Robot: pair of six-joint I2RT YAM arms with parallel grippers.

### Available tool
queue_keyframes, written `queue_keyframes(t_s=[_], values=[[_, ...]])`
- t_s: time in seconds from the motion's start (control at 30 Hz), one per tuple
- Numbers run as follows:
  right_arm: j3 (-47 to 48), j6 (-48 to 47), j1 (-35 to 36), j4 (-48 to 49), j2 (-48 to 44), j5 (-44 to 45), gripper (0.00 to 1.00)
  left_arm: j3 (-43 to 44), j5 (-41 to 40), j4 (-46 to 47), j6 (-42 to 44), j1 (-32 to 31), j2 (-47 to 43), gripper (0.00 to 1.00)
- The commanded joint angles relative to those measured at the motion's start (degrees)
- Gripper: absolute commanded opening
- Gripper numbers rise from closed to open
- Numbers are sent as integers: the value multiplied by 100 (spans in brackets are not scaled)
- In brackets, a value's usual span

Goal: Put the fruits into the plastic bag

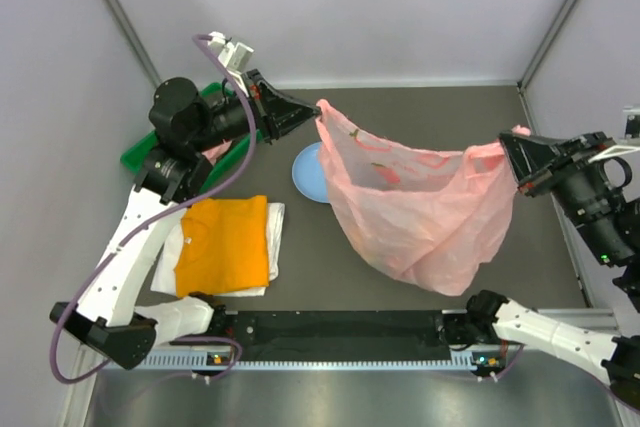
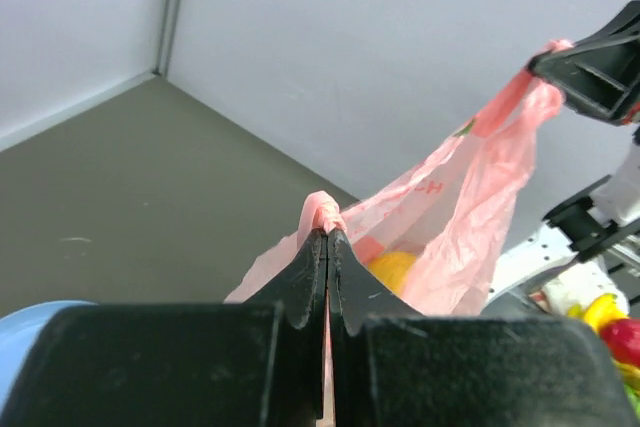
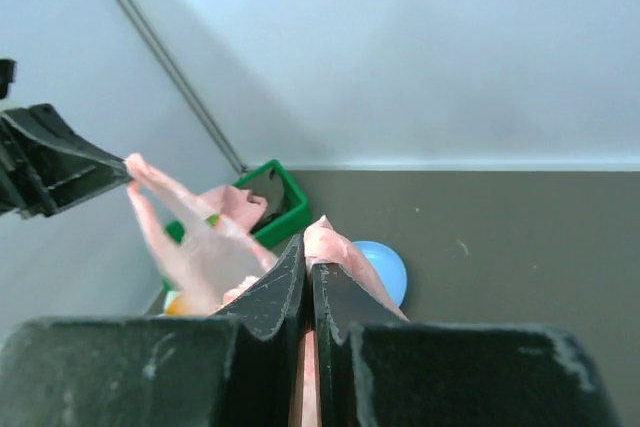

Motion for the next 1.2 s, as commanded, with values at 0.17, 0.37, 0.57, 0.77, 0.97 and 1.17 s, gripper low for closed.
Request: queue_keyframes(t_s=[0.17,0.37,0.57,0.77,0.97,1.17], values=[[-1530,2,15,-265,-114,1908,0,-759,275,726,-480,-12,322,0],[-2437,294,-520,-380,393,1106,0,-1042,469,665,-383,-21,674,0],[-2596,285,-2410,174,738,-1198,0,-1200,320,481,-243,-56,367,0],[-1964,74,-2438,157,940,-1130,0,-1121,12,50,109,-47,182,0],[-1699,-172,-2455,200,1168,-875,0,-1033,-287,-117,398,-47,278,0],[-1672,-216,-2648,323,1467,-1050,0,-1006,-638,-249,662,-56,357,0]])
